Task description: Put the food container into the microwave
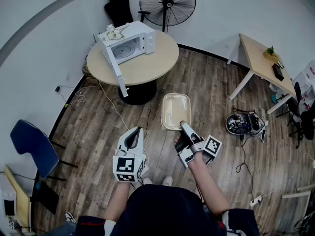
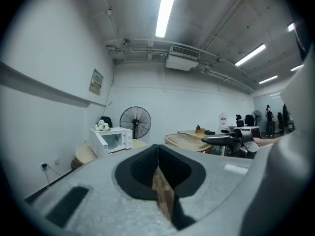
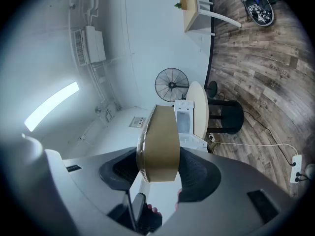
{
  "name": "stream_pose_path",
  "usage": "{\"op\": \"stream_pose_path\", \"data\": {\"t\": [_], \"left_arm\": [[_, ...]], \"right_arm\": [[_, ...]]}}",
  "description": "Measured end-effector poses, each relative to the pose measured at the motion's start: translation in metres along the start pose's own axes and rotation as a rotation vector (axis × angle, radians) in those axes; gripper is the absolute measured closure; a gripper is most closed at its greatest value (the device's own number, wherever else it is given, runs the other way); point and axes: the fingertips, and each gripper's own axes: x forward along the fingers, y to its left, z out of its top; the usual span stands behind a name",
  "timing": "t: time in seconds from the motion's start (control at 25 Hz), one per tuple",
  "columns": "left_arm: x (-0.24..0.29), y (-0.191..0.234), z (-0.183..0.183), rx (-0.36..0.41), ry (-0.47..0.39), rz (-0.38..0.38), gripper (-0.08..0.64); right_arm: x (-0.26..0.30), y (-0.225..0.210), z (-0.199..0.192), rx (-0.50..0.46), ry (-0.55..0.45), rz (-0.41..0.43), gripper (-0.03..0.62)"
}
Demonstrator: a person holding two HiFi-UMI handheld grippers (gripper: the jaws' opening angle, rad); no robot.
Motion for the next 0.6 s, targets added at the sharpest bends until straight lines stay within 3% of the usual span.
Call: {"op": "stream_pose_path", "data": {"t": [0.2, 0.6], "left_arm": [[0.001, 0.002, -0.003, -0.073, -0.006, 0.017, 0.541], [0.016, -0.016, -0.004, -0.065, 0.008, 0.031, 0.541]], "right_arm": [[-0.003, -0.003, 0.002, -0.008, 0.006, 0.004, 0.367], [-0.004, -0.002, 0.023, -0.021, 0.031, 0.02, 0.367]]}}
